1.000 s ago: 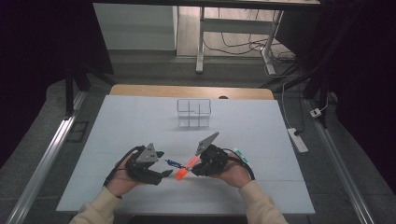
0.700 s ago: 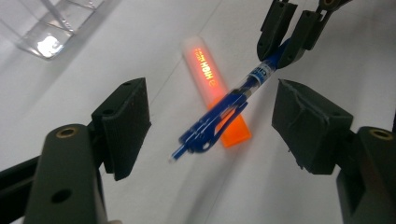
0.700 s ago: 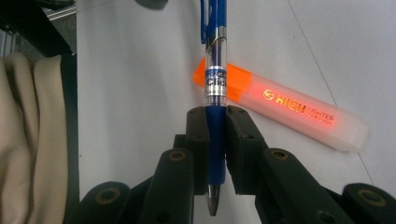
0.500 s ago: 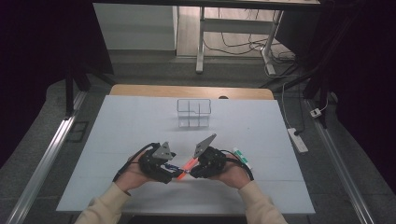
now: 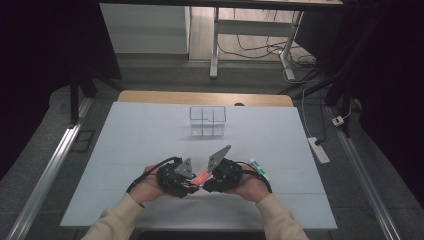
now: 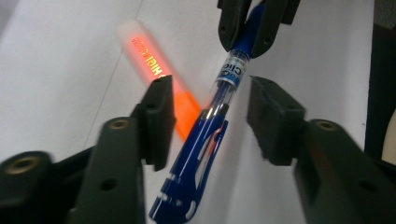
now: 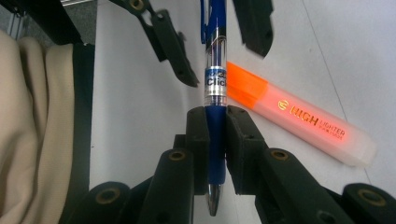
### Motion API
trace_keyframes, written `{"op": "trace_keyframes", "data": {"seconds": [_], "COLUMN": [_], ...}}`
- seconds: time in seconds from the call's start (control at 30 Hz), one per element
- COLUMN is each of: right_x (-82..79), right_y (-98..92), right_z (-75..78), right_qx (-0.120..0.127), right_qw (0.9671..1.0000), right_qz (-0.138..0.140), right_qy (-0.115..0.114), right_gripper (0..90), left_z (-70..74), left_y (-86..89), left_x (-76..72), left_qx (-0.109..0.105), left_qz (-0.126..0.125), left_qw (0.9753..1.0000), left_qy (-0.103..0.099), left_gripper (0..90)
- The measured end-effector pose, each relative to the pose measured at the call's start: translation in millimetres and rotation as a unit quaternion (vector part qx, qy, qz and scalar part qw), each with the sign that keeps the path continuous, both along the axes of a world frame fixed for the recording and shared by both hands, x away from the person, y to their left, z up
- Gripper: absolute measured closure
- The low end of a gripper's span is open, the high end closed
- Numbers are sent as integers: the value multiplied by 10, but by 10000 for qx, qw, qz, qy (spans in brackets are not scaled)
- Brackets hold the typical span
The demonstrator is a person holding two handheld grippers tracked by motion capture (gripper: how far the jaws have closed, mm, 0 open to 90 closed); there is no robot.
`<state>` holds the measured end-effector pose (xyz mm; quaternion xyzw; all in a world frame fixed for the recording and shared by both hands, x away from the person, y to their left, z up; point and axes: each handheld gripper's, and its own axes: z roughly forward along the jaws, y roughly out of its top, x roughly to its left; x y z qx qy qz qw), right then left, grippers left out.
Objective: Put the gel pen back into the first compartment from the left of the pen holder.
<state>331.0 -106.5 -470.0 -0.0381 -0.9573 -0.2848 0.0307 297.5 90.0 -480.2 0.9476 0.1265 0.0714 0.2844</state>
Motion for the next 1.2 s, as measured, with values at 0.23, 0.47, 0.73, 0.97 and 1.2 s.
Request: {"op": "trace_keyframes", "data": {"seconds": [0.23, 0.47, 0.73, 0.97, 1.2], "right_x": [-44, -61, -14, 73, 130], "right_y": [1, 5, -65, -251, -355], "right_z": [64, 57, 109, 176, 164], "right_qx": [-87, -136, 332, 998, 1289], "right_qw": [9997, 9993, 9982, 9867, 9761], "right_qz": [139, 232, -216, -1040, -1582], "right_qy": [-160, -277, -460, -749, -744], "right_gripper": [788, 769, 584, 456, 417], "left_z": [-5, -19, 4, 52, 89], "left_y": [-34, -49, 43, 217, 328], "left_x": [-46, -72, -27, 56, 71], "left_qx": [137, 219, -133, -642, -1053], "left_qz": [-221, -368, -77, 516, 901], "left_qw": [9996, 9990, 9998, 9964, 9897], "left_qy": [-102, -107, -106, -207, -363], "left_gripper": [701, 751, 758, 757, 757]}}
